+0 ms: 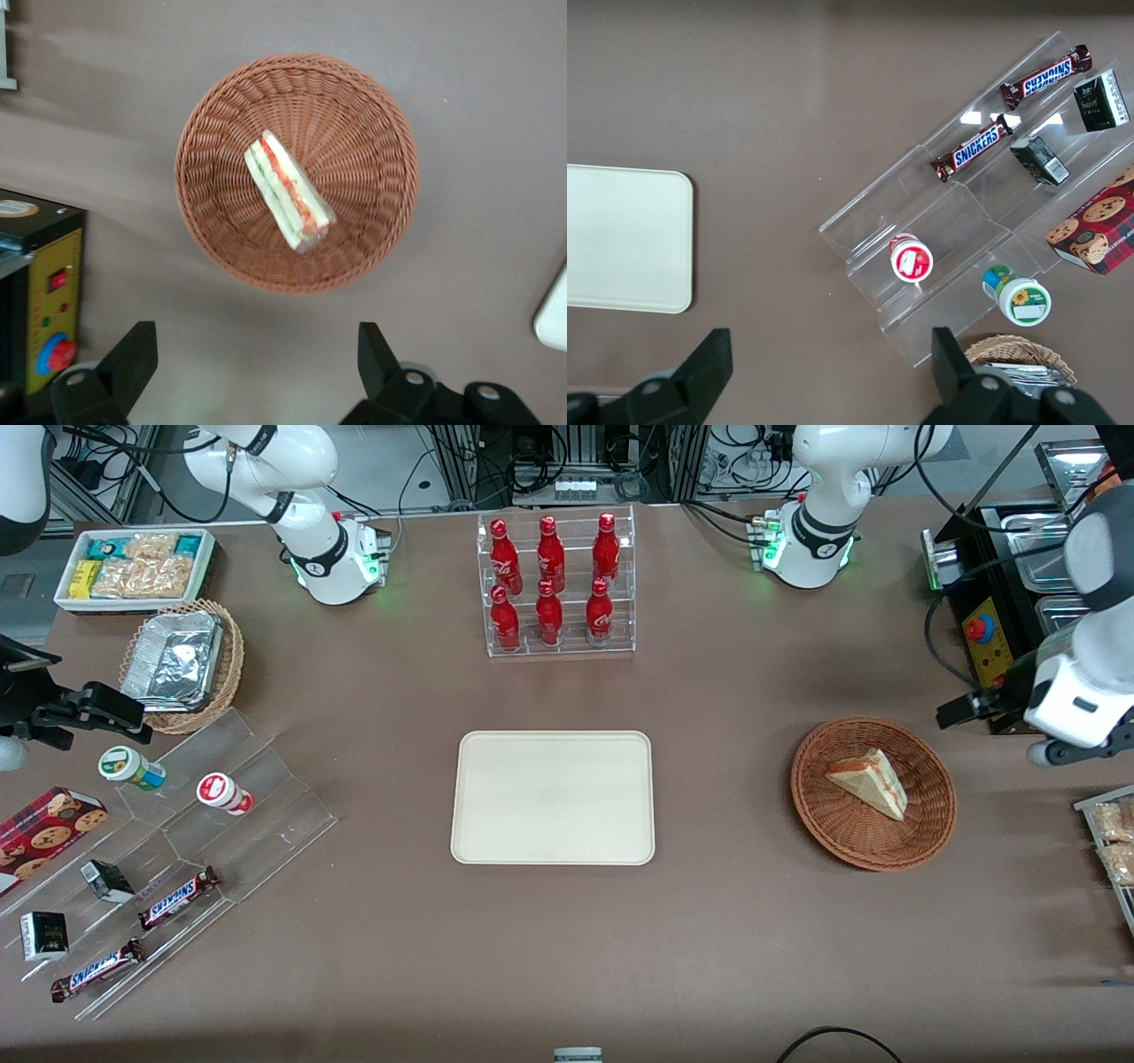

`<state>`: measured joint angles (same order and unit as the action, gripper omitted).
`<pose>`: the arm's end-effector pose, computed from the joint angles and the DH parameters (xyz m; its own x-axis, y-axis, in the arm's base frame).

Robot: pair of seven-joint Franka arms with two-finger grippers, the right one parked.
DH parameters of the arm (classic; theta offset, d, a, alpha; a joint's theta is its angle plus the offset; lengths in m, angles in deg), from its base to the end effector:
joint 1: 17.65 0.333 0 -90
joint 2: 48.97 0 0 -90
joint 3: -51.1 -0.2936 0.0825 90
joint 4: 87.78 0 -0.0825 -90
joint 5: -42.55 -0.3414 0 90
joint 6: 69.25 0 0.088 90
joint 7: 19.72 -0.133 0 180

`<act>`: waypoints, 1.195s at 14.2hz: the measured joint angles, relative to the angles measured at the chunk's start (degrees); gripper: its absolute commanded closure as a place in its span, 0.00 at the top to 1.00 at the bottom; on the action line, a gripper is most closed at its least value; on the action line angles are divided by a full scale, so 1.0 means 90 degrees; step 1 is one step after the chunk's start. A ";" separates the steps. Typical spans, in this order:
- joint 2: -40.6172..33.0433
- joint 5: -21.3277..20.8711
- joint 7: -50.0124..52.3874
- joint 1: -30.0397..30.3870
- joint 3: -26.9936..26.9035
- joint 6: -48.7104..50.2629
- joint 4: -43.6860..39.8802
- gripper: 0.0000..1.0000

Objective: Place sandwich from basket to tray
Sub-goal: 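Lower the open left gripper onto the sandwich in the basket, then close the left gripper on the sandwich's crust edge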

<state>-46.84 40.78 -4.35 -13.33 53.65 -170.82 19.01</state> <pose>0.5130 0.0195 0.4476 0.9505 0.2883 -0.1161 0.2829 -0.9572 -0.0605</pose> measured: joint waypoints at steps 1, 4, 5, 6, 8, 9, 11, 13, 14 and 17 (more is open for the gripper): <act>0.0010 -0.0026 0.0214 0.0000 0.0002 -0.0348 0.0281 1.00; 0.0104 -0.0081 0.1097 0.0074 0.0001 -0.1417 0.1104 1.00; 0.0179 -0.0085 0.1448 0.0116 0.0001 -0.1817 0.1359 1.00; 0.0270 -0.0087 0.1811 0.0137 0.0001 -0.2268 0.1621 1.00; 0.0493 -0.0088 0.2584 0.0132 0.0029 -0.2992 0.2024 0.99; 0.0640 -0.0088 0.2860 0.0125 0.0053 -0.3213 0.2105 0.99; 0.0967 -0.0088 0.3242 0.0119 0.0073 -0.3594 0.2149 0.99; 0.1289 -0.0088 0.3686 0.0117 0.0075 -0.3825 0.2157 0.99; 0.1447 -0.0088 0.3877 0.0104 0.0082 -0.3960 0.2160 0.99; 0.1838 -0.0088 0.4201 -0.0039 0.0107 -0.4316 0.2164 0.80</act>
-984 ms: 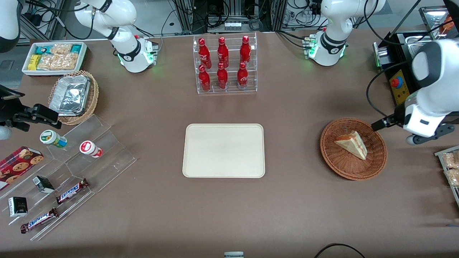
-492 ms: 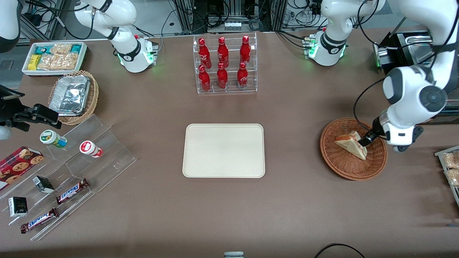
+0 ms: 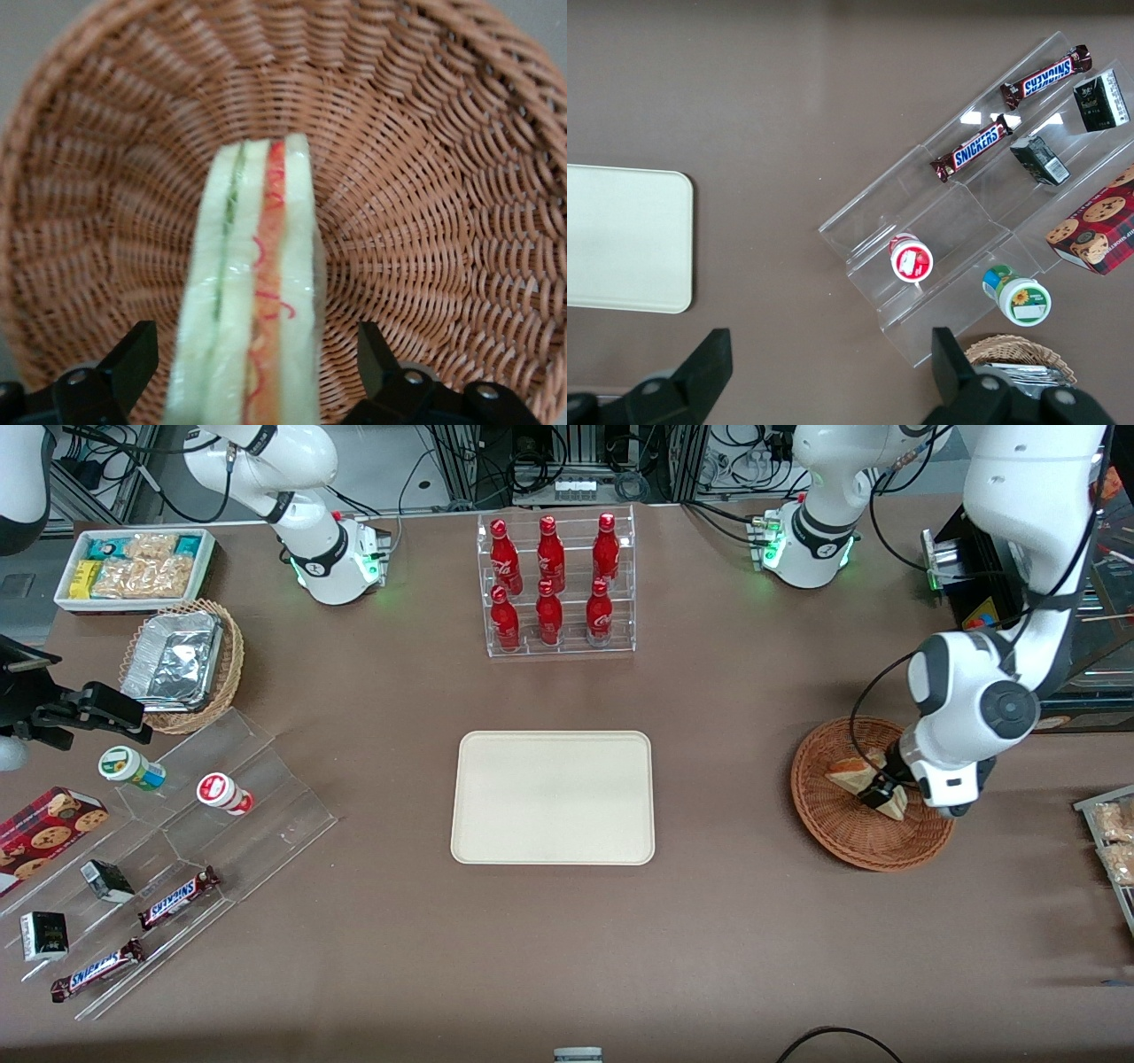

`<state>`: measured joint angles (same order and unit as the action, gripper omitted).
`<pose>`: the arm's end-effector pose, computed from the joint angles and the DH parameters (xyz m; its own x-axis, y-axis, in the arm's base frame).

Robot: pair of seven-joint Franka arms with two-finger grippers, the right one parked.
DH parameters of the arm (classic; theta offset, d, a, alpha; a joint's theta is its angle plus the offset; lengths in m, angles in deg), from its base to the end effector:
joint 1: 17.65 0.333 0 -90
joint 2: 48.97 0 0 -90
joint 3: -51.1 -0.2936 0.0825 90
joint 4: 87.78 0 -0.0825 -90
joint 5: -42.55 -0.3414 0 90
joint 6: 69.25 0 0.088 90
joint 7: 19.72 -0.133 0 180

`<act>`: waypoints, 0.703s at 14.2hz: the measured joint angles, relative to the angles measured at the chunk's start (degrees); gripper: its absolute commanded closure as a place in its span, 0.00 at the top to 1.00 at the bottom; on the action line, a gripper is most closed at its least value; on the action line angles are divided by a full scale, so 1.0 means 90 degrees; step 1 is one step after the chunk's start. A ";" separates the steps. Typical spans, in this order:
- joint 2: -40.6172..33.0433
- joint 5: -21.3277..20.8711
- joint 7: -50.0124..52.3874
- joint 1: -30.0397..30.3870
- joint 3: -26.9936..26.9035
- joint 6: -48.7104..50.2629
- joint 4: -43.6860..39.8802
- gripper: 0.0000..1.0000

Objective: Place sandwich from basket to tray
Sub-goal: 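Close the left gripper on the sandwich's crust edge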

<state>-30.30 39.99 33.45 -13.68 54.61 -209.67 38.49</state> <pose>0.5131 0.0042 0.2135 0.6177 0.7853 -0.0419 0.7826 -0.6191 -0.0661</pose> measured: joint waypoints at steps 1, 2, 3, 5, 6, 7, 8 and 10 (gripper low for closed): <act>0.0064 0.0000 0.0050 -0.0047 0.0001 -0.0045 0.0000 0.59; 0.0078 0.0000 0.0082 -0.0069 0.0001 -0.0050 -0.0001 0.44; 0.0071 0.0000 0.0085 -0.0070 0.0000 -0.0050 -0.0006 0.42; 0.0050 -0.0008 0.0084 -0.0070 -0.0001 -0.0039 -0.0017 0.40; 0.0016 -0.0018 0.0083 -0.0070 -0.0001 0.0028 -0.0029 0.39; -0.0043 -0.0033 0.0082 -0.0071 0.0001 0.0219 -0.0066 0.38; -0.0143 -0.0041 0.0076 -0.0073 0.0014 0.0496 -0.0126 0.37; -0.0459 -0.0085 0.0051 -0.0076 0.0128 0.1250 -0.0377 0.37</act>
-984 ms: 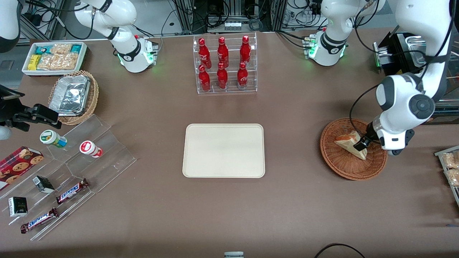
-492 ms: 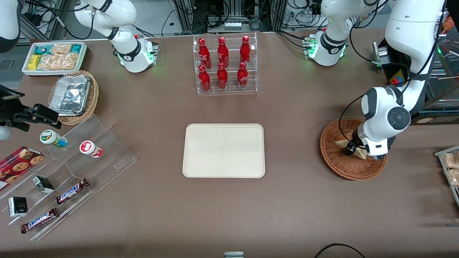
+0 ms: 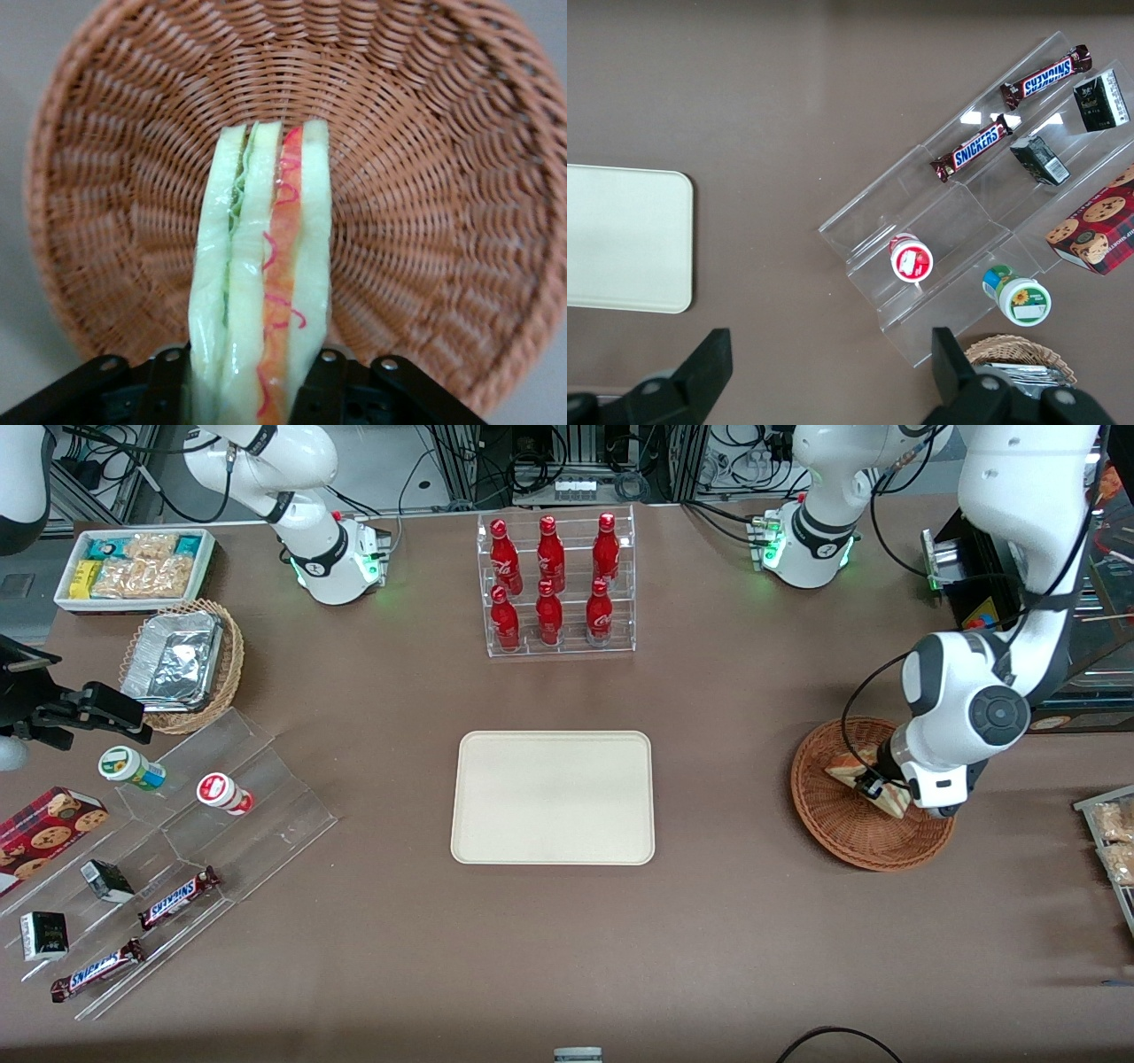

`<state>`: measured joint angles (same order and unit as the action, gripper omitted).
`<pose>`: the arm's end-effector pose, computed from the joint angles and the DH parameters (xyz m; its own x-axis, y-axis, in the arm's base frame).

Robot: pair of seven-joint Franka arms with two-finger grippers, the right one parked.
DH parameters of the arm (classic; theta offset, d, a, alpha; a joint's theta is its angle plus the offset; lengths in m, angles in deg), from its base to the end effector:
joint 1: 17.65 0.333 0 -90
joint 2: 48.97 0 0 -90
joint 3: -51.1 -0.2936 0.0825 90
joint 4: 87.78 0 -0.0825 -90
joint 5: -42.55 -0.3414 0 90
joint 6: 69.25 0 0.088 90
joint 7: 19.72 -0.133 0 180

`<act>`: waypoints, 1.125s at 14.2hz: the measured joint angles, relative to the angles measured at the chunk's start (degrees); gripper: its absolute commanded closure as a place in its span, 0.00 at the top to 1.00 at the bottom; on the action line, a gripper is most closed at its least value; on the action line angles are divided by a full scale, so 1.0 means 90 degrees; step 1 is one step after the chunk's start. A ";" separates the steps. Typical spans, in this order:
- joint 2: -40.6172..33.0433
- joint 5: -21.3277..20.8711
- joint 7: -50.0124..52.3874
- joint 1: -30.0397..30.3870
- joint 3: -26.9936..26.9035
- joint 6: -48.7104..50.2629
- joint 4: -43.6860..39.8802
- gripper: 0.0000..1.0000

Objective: Place sandwich from basket to tray
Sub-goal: 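Close the left gripper on the sandwich's crust edge, then lift the sandwich and carry it over the cream tray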

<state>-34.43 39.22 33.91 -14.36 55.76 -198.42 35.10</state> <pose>0.5133 -0.0097 0.2571 0.6374 0.7674 -0.0693 0.7575 -0.6405 -0.1261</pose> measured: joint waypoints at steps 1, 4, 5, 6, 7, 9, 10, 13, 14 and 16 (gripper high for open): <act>-0.0169 -0.0020 -0.0010 -0.0002 0.0156 0.0430 -0.0214 0.37; -0.0386 -0.0030 -0.0008 -0.0041 0.0805 0.1395 -0.1063 0.37; -0.0372 -0.0032 -0.0019 -0.0053 0.1050 0.1471 -0.1286 0.37; -0.0313 -0.0033 -0.0042 -0.0065 0.1307 0.1487 -0.1462 0.37; -0.0208 -0.0034 -0.0064 -0.0082 0.1534 0.1490 -0.1610 0.37; 0.0091 -0.0037 -0.0173 -0.0101 0.1940 0.1490 -0.1830 0.36; 0.0231 -0.0047 -0.0341 -0.0105 0.2114 0.1489 -0.1896 0.33; 0.0517 -0.0058 -0.0893 -0.0109 0.2591 0.1466 -0.1972 0.32; 0.0593 -0.0060 -0.0945 -0.0110 0.2751 0.1406 -0.1994 0.32; 0.0778 -0.0184 -0.1030 -0.0200 0.3077 0.1091 -0.2042 0.33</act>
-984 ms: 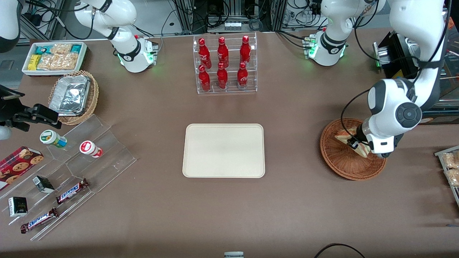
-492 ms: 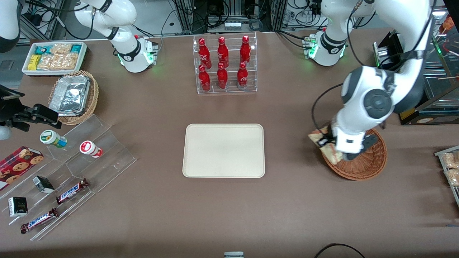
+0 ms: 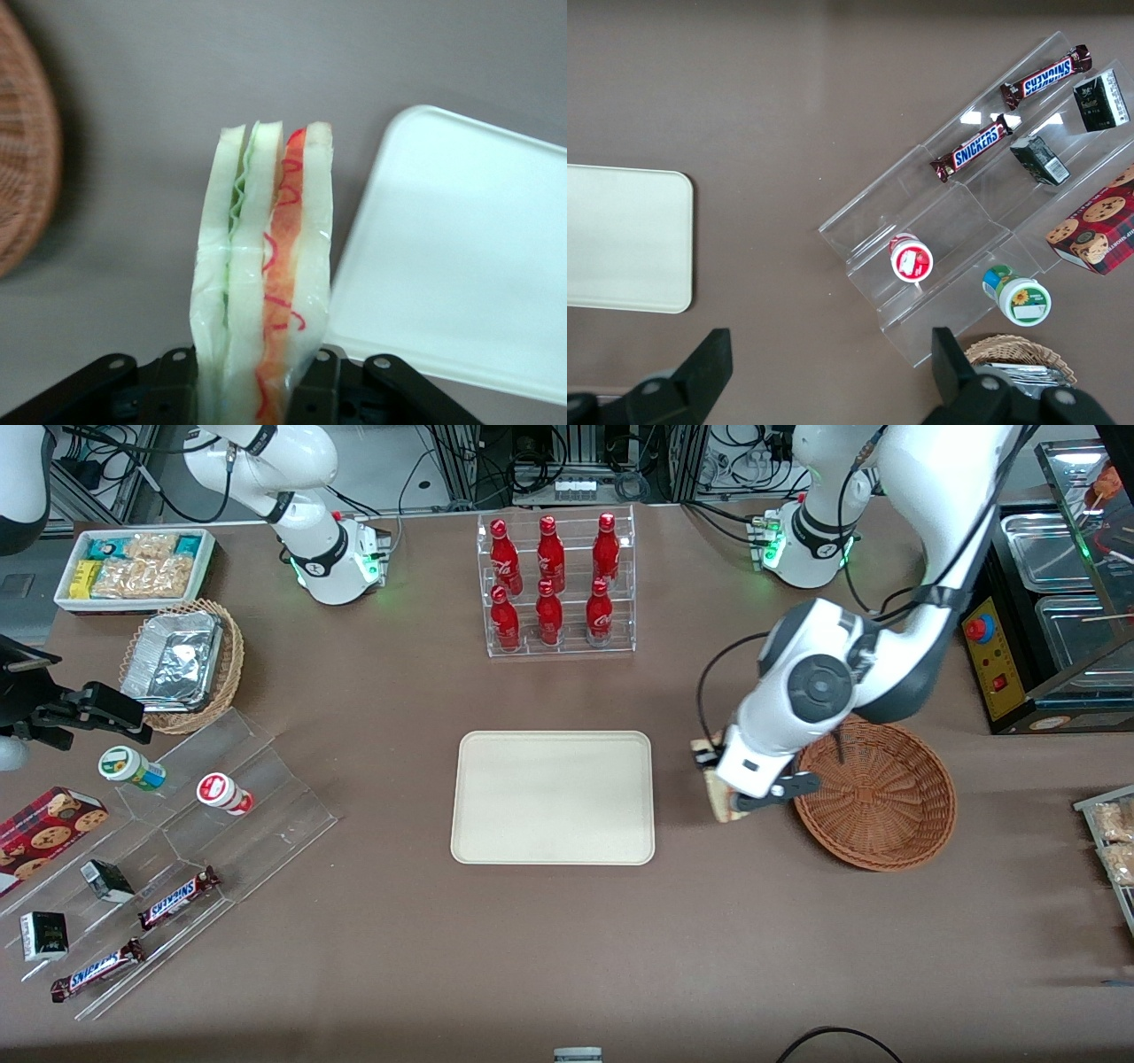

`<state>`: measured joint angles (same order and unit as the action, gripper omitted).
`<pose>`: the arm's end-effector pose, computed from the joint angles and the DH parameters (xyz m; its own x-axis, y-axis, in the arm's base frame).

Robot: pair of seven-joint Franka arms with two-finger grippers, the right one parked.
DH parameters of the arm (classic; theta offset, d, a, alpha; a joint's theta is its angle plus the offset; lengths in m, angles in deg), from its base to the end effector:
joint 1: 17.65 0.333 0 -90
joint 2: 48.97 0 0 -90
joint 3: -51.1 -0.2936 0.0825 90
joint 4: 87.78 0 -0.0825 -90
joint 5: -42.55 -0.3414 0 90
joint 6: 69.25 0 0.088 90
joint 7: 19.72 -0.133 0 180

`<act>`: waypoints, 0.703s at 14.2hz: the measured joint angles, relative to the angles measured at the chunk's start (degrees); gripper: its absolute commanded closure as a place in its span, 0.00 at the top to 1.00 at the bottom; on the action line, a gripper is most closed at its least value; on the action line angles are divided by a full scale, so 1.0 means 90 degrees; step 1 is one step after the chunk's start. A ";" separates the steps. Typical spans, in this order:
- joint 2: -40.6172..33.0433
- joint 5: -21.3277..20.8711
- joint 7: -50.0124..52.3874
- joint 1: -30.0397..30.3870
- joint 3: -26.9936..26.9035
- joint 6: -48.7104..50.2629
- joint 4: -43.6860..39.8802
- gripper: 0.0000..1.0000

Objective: Place sandwich from basket to tray
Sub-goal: 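Lift the sandwich and carry it over the cream tray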

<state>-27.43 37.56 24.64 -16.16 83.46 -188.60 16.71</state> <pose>0.5119 -0.2774 0.3299 0.9696 0.2100 -0.1257 0.2177 -0.9747 0.0508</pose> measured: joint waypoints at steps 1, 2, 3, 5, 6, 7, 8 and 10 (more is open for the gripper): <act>0.0123 -0.0174 -0.0010 -0.0210 0.0077 -0.0143 -0.0040 0.33; 0.0284 -0.0388 -0.0002 -0.0509 0.0099 -0.0215 -0.0108 0.33; 0.0486 -0.0594 0.0048 -0.0808 0.0106 -0.0262 -0.0205 0.33; 0.0902 -0.0826 0.0096 -0.1227 0.0112 -0.0277 -0.0399 0.33; 0.1085 -0.0855 0.0096 -0.1361 0.0109 -0.0280 -0.0471 0.33; 0.1236 -0.0866 0.0111 -0.1459 0.0086 -0.0288 -0.0540 0.32; 0.1356 -0.0870 0.0137 -0.1510 0.0049 -0.0290 -0.0603 0.32; 0.1540 -0.0870 0.0202 -0.1519 -0.0034 -0.0304 -0.0687 0.32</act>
<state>-13.57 29.73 26.47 -29.83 83.15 -191.33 10.53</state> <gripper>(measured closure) 0.674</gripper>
